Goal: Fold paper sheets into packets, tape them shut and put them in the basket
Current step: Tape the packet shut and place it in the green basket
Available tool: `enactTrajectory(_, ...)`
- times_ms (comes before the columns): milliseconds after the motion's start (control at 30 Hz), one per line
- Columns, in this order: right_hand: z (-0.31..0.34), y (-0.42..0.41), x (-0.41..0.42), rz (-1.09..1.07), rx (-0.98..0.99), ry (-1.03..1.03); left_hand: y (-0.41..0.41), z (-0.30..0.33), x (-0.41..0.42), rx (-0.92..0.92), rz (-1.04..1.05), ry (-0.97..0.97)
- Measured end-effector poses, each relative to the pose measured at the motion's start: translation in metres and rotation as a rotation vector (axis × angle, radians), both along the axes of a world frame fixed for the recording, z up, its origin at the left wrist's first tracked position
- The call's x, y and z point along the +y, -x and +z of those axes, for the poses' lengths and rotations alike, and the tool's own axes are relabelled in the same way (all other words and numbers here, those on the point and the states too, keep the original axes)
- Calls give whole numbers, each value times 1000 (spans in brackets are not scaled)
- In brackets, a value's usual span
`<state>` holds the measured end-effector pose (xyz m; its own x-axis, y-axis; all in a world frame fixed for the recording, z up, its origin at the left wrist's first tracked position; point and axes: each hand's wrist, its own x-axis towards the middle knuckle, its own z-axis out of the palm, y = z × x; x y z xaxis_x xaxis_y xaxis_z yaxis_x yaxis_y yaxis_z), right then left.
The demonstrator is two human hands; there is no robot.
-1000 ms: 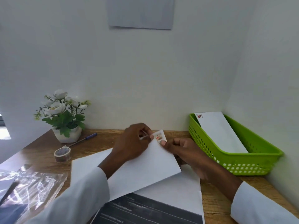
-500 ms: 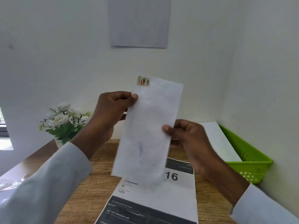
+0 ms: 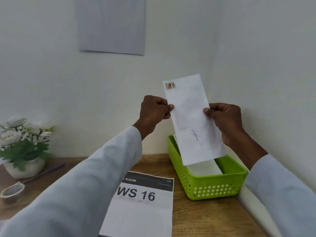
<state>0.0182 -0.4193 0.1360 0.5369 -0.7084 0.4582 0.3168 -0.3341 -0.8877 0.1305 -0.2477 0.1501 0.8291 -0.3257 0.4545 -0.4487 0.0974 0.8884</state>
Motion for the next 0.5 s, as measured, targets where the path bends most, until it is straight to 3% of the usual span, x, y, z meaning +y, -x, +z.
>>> enactTrajectory(133,-25,-10,-27,-323,241,272,-8,-33,-39,34,77,-135)
enactTrajectory(233,-47,-15,-34,-497,501,599,-17,-64,-60,-73,160,-312)
enactTrajectory(500,-70,-15,-33,-453,967,885,-27,-95,-82,-232,159,-890)
